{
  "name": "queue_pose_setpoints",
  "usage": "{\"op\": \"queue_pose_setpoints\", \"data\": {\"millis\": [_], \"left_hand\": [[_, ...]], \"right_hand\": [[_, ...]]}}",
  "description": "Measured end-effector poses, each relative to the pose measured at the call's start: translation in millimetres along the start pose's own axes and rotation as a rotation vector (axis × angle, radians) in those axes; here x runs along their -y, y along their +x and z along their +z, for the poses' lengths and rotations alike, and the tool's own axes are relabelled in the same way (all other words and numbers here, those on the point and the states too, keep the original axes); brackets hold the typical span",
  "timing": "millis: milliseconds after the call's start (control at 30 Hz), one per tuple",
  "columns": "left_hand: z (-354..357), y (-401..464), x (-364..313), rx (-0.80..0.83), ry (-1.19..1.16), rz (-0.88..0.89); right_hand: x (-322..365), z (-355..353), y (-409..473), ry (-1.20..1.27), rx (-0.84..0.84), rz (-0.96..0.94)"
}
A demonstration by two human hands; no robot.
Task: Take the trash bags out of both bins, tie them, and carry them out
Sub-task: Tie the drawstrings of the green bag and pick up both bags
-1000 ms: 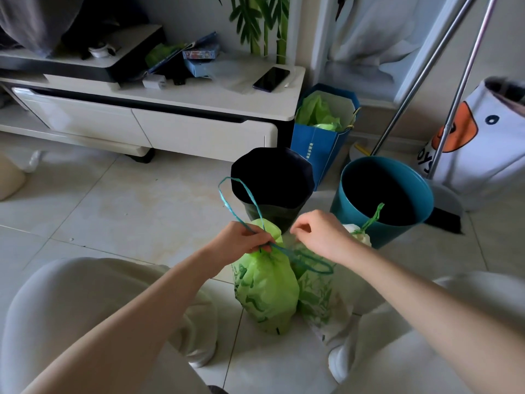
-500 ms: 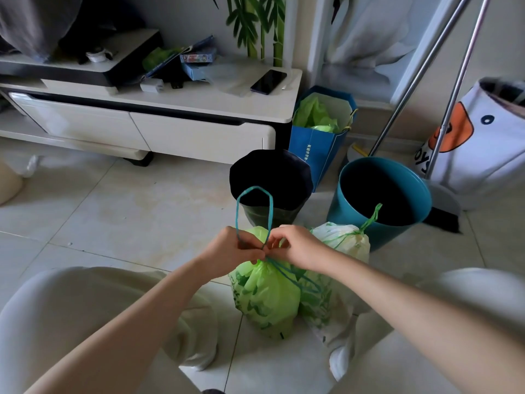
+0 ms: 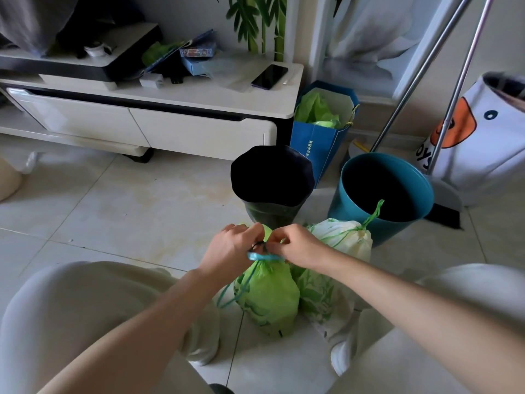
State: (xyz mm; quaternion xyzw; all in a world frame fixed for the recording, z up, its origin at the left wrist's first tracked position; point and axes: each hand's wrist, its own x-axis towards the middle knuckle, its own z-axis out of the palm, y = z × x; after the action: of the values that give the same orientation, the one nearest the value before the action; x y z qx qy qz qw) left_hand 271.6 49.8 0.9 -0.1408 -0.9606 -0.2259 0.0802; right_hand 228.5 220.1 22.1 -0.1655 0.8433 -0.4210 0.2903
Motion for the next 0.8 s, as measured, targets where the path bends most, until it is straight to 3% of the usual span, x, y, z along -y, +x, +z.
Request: {"op": "queue_pose_setpoints", "data": {"millis": [200,567,700,800], "left_hand": [[-0.6,-4.2,-1.5,-0.088,0.045,0.189],[-1.9,-7.0,0.9,-0.082,-0.091,0.104],[-3.7,-6.2,-1.9,-0.066,-0.115,0.132],[-2.8,-6.8,-0.3,-0.038,-0.128,0.167]], "right_hand": [[-4.1,-5.7,2.5,0.371,0.153,0.217],[-3.1,-9.6,8.3,0.092,0.013,-0.007],[-0.6,-11.2,8.7,0.232,0.034,0.138],[4.4,-9.3,7.6,0.405,0.172,0.272]]}}
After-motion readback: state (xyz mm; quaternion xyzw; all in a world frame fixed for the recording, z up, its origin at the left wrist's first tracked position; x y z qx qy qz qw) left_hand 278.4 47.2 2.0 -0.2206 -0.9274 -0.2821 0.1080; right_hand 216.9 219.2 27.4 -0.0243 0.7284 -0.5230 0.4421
